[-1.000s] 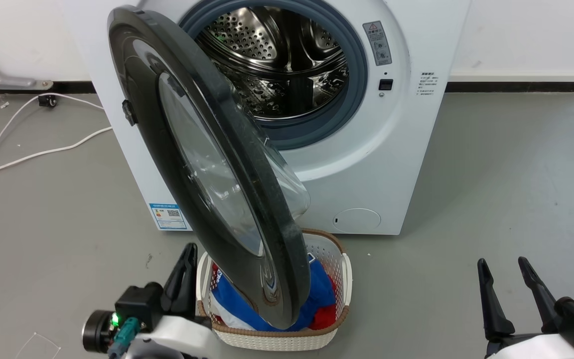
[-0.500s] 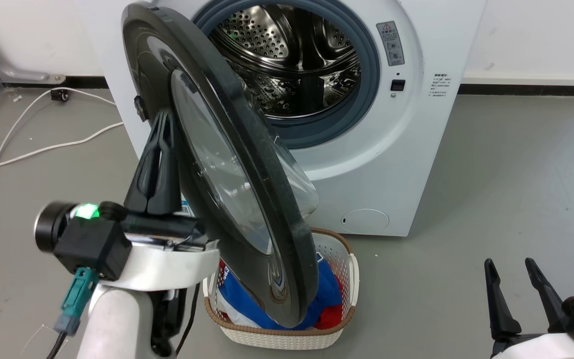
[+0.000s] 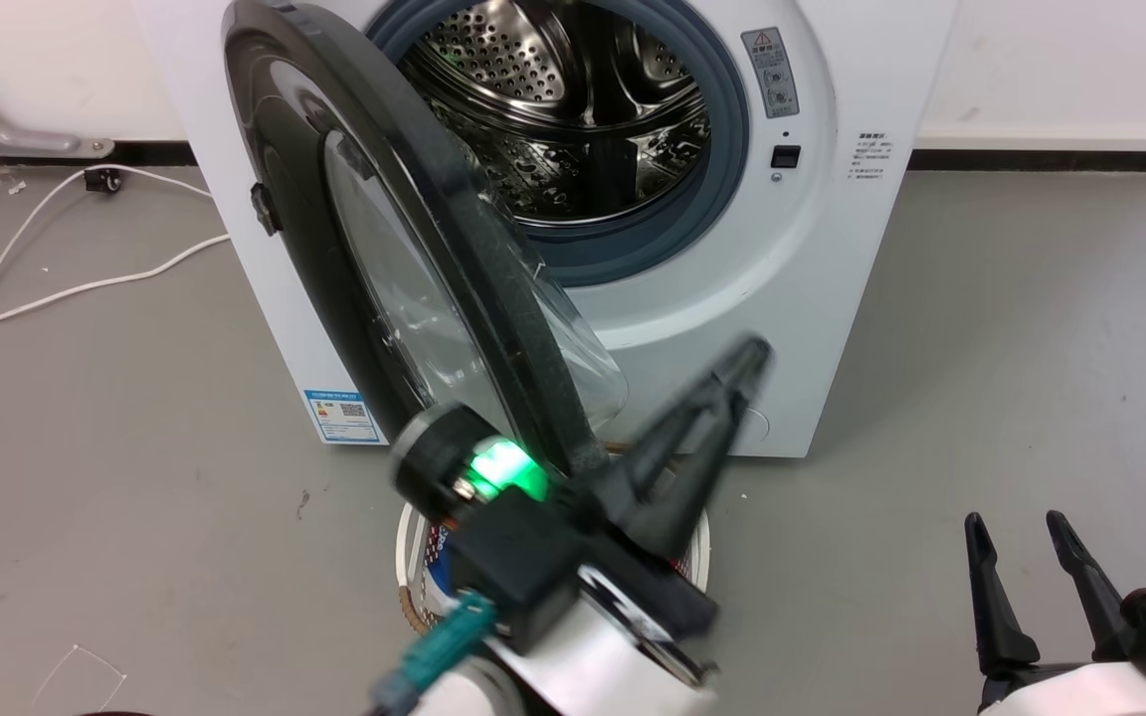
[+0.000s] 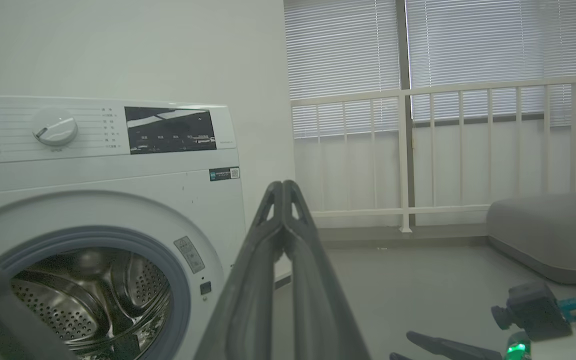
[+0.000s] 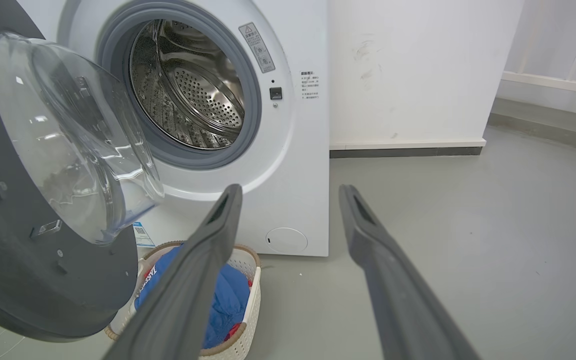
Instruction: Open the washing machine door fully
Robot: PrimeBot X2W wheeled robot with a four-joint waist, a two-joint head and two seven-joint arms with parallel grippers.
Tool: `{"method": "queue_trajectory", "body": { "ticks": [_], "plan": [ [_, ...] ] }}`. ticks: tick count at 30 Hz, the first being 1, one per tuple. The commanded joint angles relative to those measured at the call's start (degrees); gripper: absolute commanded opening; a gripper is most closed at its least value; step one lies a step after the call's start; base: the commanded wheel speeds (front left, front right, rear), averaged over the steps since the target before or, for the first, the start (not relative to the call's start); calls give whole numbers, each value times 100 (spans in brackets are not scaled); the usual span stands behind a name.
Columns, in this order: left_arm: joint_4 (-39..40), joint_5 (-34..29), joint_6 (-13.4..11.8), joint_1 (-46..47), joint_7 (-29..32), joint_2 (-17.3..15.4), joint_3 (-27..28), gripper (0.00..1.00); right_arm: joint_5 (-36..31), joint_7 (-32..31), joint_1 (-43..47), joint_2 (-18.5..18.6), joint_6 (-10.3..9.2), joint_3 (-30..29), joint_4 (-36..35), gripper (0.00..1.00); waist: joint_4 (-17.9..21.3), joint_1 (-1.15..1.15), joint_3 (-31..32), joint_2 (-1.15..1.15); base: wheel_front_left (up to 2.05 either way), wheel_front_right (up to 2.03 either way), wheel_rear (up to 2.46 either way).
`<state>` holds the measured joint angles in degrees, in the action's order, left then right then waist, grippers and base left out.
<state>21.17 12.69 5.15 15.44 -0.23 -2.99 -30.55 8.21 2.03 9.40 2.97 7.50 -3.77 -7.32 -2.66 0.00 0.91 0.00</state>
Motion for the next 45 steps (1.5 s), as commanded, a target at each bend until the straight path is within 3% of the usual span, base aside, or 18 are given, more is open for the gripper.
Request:
{"method": "queue_trajectory", "body": {
  "ticks": [1,6,11,28,36,45],
  "plan": [
    [-84,66,35,-122,99,6,-140,0,30,9,-17,-16,-1,-5,-13,100,19,0,-20,0,0,0,0],
    [-578,334,79,-500,582,-6,-753,0,36,-4,-80,-16,-1,9,20,100,84,0,-82,0,0,0,0],
    [-1026,378,-21,-867,824,-160,-922,0,75,7,-133,-16,-1,27,43,100,141,0,-167,0,0,0,0],
    [-2775,520,-653,-395,-115,-68,-279,0,170,184,-350,-16,0,129,349,100,214,0,-359,0,0,0,0],
    [-2872,593,-870,-622,-351,-141,-142,0,230,252,-373,-16,-1,123,519,100,147,0,-323,0,0,0,0],
    [-2332,593,-1079,-1188,-383,-385,-125,0,271,297,-336,-15,0,25,618,100,-222,0,-313,0,0,0,0]
  ]
}}
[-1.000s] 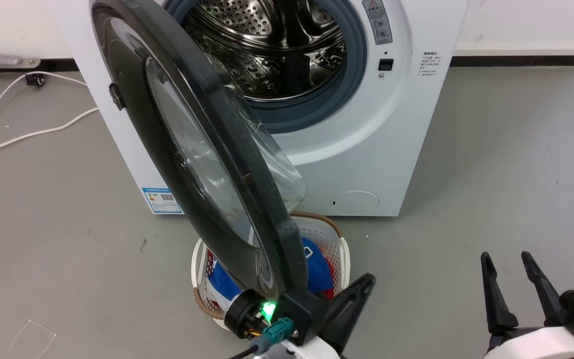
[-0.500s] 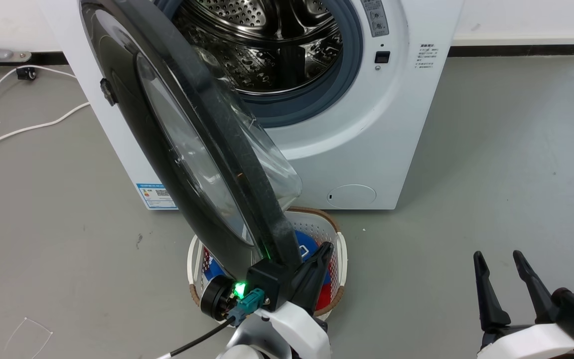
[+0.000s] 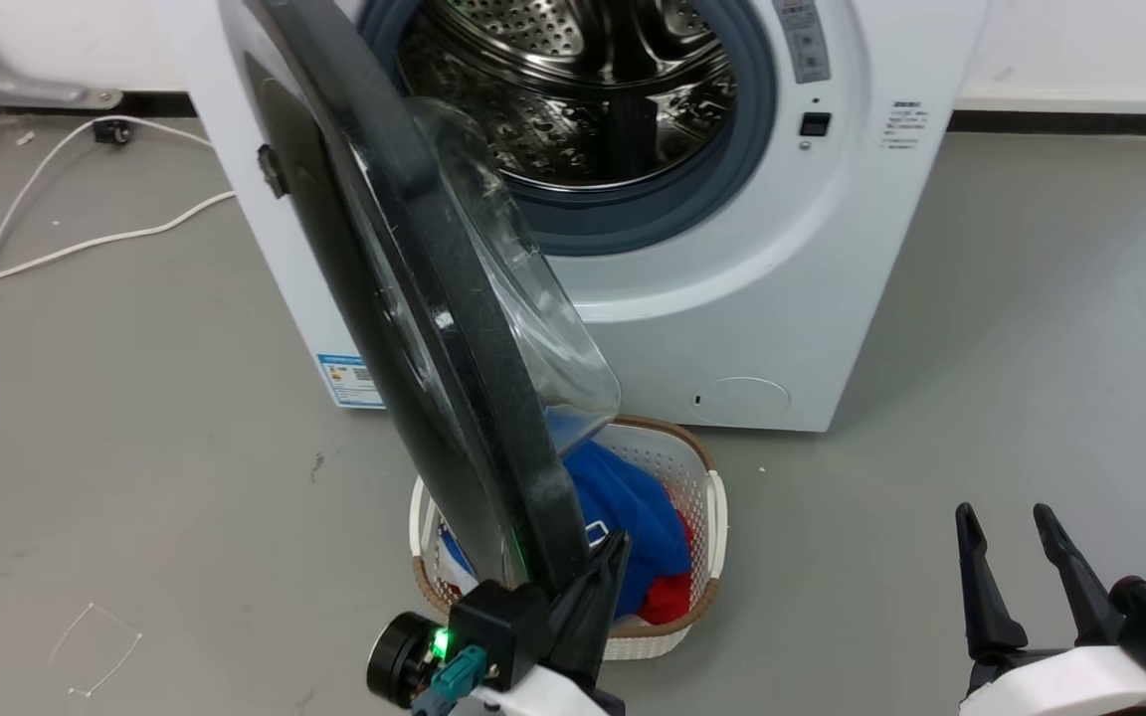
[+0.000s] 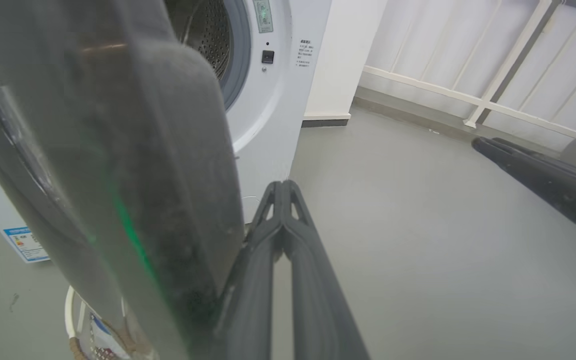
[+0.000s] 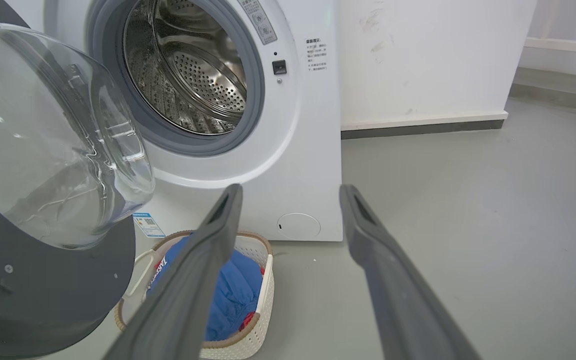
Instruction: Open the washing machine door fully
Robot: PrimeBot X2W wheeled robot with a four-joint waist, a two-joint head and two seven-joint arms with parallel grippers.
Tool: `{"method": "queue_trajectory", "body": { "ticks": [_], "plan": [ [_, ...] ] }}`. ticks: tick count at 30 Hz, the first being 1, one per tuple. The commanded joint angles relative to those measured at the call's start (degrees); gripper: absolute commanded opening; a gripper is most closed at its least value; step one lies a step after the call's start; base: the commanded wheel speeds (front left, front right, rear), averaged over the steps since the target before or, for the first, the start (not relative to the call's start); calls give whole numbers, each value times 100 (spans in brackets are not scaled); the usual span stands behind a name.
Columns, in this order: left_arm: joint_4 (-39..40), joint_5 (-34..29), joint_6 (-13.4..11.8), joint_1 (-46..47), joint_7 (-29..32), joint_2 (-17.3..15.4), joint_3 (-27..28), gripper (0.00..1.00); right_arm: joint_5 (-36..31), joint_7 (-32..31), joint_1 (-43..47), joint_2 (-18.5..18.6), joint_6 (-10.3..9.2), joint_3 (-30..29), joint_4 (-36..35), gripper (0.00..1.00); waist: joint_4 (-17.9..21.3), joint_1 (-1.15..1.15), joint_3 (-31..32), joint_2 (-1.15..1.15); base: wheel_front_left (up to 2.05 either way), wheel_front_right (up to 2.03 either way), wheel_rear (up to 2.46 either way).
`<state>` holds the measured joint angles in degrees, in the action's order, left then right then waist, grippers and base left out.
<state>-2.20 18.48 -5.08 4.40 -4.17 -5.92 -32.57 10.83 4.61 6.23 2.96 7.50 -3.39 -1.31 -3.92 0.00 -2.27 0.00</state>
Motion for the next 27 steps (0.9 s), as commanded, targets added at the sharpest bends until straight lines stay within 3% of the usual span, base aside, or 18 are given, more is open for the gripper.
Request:
{"method": "queue_trajectory", "body": {
  "ticks": [1,20,27],
  "plan": [
    [68,7,-84,-138,22,-119,79,0,8,32,-22,-15,0,-16,22,100,-151,0,5,0,0,0,0],
    [784,87,-613,-898,-331,-381,453,0,-30,-32,73,-12,-1,-170,-122,100,-1514,0,7,0,0,0,0],
    [801,397,-781,-881,-568,-453,1000,0,-70,-86,-46,-11,-1,-202,-214,100,-1894,0,-173,0,0,0,0]
  ]
}}
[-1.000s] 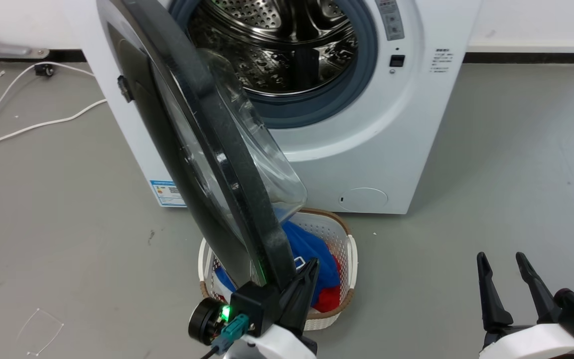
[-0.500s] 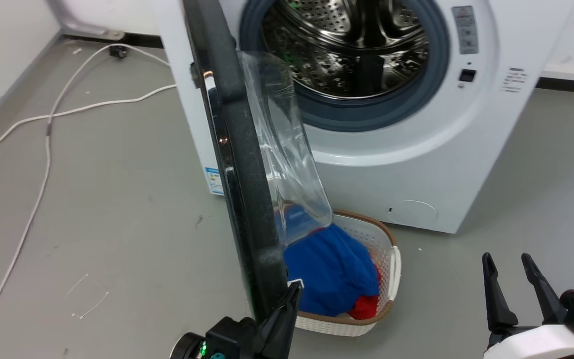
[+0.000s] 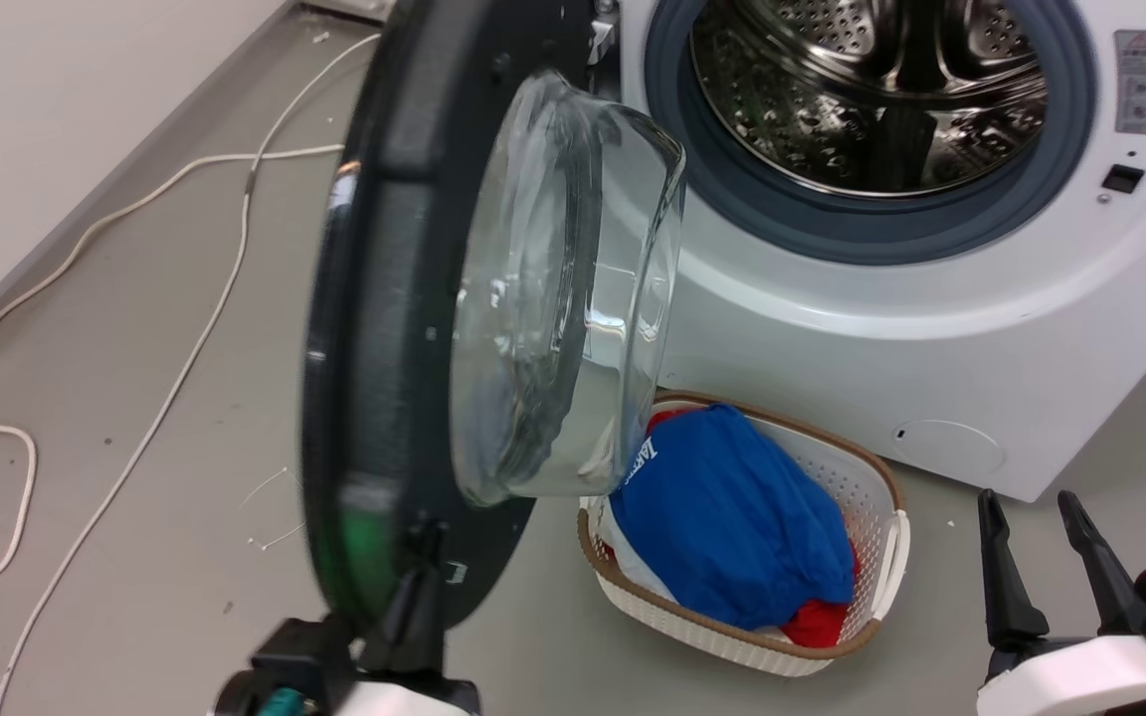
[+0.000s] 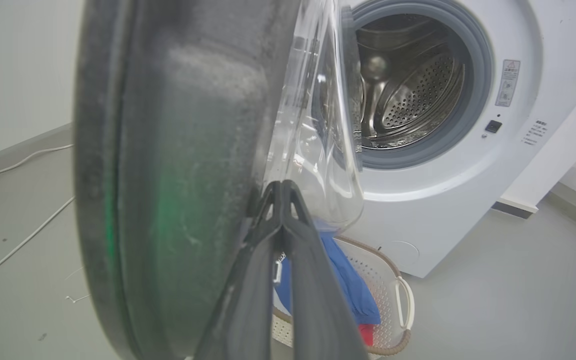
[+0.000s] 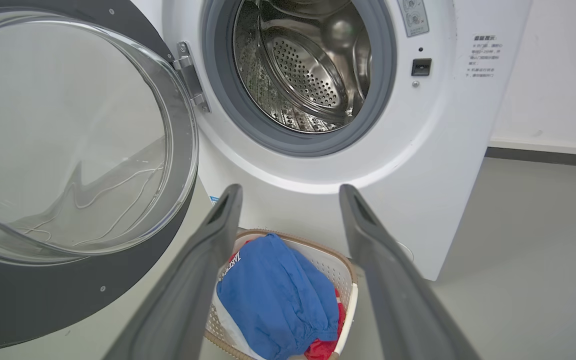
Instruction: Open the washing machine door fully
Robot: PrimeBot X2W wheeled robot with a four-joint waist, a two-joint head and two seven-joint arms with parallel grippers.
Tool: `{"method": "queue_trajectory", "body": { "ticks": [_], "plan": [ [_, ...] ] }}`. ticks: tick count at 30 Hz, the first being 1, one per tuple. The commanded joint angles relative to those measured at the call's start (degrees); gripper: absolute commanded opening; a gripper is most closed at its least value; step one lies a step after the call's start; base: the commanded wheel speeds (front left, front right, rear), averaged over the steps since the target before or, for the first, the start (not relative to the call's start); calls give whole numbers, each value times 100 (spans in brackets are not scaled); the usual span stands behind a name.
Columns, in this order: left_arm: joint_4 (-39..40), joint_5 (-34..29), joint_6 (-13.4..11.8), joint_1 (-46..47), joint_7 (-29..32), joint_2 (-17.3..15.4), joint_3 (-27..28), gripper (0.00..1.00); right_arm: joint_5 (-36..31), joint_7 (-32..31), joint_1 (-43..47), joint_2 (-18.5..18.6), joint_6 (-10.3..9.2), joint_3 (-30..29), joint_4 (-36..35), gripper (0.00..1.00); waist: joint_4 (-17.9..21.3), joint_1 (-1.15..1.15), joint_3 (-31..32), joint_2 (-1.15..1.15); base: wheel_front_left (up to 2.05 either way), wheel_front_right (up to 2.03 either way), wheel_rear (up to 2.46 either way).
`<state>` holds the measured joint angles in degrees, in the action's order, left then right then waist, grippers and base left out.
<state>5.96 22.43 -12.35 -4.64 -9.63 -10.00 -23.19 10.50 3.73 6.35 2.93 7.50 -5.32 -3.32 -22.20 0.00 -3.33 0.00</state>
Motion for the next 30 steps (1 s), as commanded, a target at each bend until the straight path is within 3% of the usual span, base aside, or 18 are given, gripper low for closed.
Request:
{"method": "queue_trajectory", "body": {
  "ticks": [1,17,30],
  "plan": [
    [-43,60,-56,64,-45,-61,164,0,-51,-14,-75,-8,-1,8,-26,100,-84,0,-90,0,0,0,0],
    [-1201,834,226,873,-473,-1001,2030,0,-228,-252,-347,-9,-1,75,-204,100,317,0,-645,0,0,0,0],
    [-2545,914,593,1661,-565,-1526,3005,0,-204,-207,-527,-9,-1,87,-123,100,511,0,-843,0,0,0,0]
  ]
}}
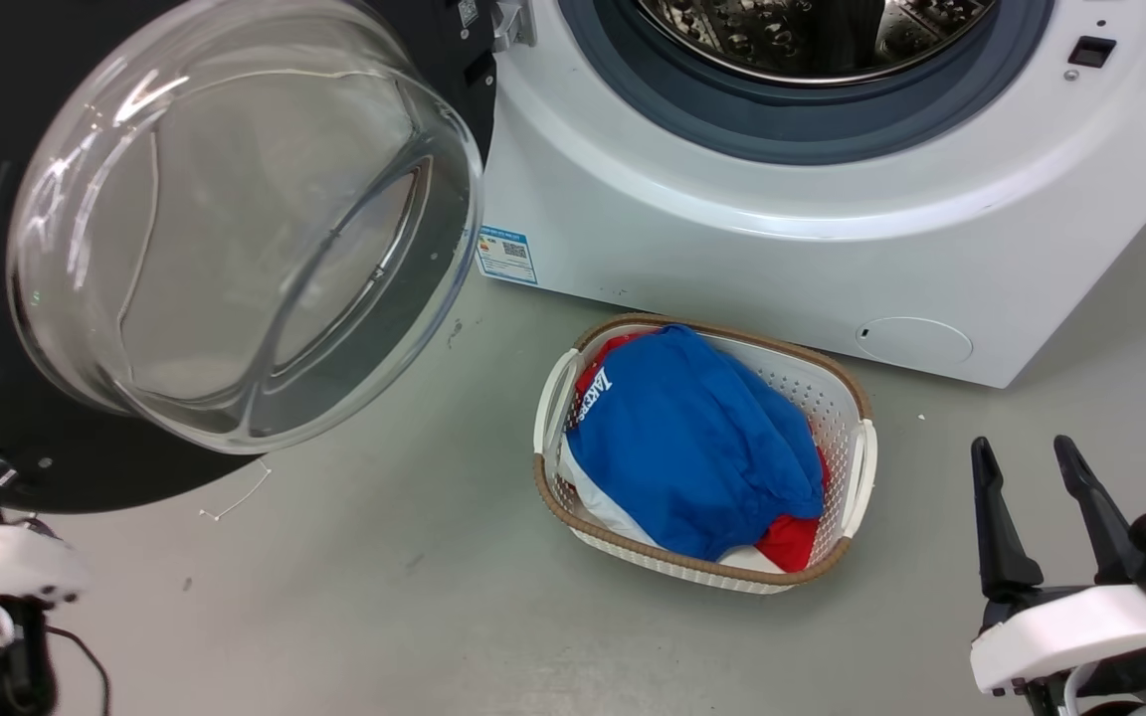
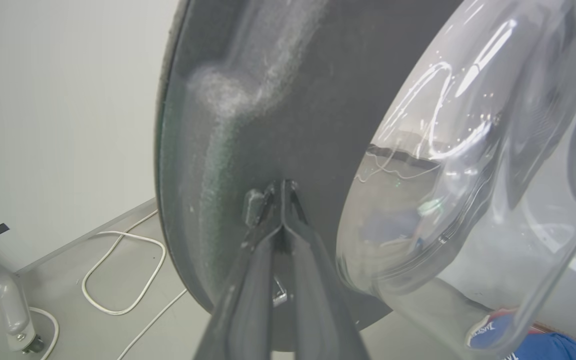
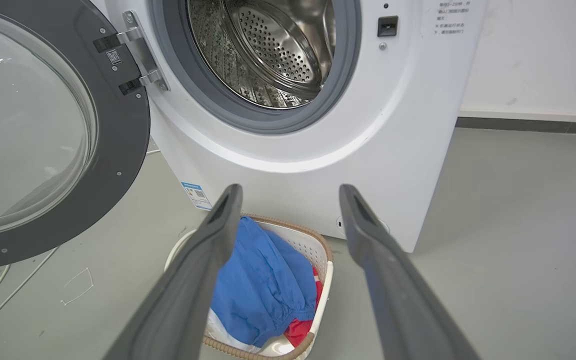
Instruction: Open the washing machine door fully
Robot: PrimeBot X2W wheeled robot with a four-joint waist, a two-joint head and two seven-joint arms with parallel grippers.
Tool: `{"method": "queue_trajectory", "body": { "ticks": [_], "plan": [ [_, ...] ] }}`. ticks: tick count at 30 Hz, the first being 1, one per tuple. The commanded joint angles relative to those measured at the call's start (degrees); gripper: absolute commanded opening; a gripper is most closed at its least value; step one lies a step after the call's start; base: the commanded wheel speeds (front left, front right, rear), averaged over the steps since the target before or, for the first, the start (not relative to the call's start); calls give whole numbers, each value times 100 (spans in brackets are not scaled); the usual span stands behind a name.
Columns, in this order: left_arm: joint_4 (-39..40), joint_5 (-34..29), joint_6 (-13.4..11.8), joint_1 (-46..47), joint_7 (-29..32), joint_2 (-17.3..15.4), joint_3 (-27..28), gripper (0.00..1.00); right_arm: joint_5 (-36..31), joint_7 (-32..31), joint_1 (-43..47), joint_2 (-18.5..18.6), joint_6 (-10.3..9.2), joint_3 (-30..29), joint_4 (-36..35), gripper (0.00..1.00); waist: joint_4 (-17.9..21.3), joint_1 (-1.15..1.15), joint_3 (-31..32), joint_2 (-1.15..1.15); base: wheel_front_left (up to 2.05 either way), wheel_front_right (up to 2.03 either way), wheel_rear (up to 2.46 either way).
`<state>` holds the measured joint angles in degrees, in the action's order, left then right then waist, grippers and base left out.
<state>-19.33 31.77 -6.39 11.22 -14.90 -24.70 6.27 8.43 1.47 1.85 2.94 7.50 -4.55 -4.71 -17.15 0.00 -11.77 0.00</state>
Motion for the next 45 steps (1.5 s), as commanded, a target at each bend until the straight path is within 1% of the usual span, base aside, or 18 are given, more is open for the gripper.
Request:
{"method": "queue_trajectory", "body": {
  "ticks": [1,4,7,11,17,21,25,31,32,33,34,35,36,38,45],
  "plan": [
    [-105,-39,44,146,-39,-92,114,0,0,24,-87,-10,-1,25,26,100,23,0,-3,0,0,0,0],
    [-313,-129,159,306,-40,-142,250,0,12,52,-115,-10,-1,57,66,100,71,0,9,0,0,0,0],
    [-422,-249,211,331,-40,-78,384,0,10,68,-134,-10,0,79,115,100,120,0,62,0,0,0,0],
    [-356,-435,286,128,-29,148,451,0,73,110,-85,-10,0,85,209,100,167,0,189,0,0,0,0],
    [67,-711,399,-447,-29,589,359,0,192,218,69,-10,0,144,414,100,249,0,528,0,0,0,0],
    [410,-929,459,-991,-29,895,174,0,251,268,170,-10,-1,198,544,100,355,0,792,0,0,0,0],
    [714,-1162,514,-1456,-30,1157,-196,0,302,288,269,-9,0,249,630,100,480,0,1022,0,0,0,0],
    [1001,-1357,657,-1663,-15,1505,-787,0,281,226,343,-9,-1,277,640,100,772,0,1186,0,0,0,0],
    [1018,-1409,676,-1642,-9,1541,-906,3,242,213,335,-9,-1,294,637,100,846,0,1201,0,0,0,0],
    [1028,-1428,693,-1606,-3,1587,-1000,27,250,205,332,-9,-1,313,634,100,918,0,1212,0,0,0,0],
    [1033,-1444,727,-1558,-6,1622,-1070,44,226,188,334,-9,-1,314,627,100,991,0,1224,0,0,0,0],
    [1023,-1455,731,-1515,1,1655,-1129,70,212,178,331,-9,-1,323,618,100,1070,0,1233,0,0,0,0],
    [1014,-1460,742,-1479,-1,1685,-1173,93,197,172,327,-9,-1,336,614,100,1147,0,1245,0,0,0,0],
    [981,-1494,752,-1422,-2,1722,-1256,100,178,149,335,-9,0,360,592,100,1314,0,1260,0,0,0,0],
    [800,-1645,667,-1177,23,1694,-1381,100,141,95,302,-10,0,462,560,100,1793,0,1264,0,0,0,0]
  ]
}}
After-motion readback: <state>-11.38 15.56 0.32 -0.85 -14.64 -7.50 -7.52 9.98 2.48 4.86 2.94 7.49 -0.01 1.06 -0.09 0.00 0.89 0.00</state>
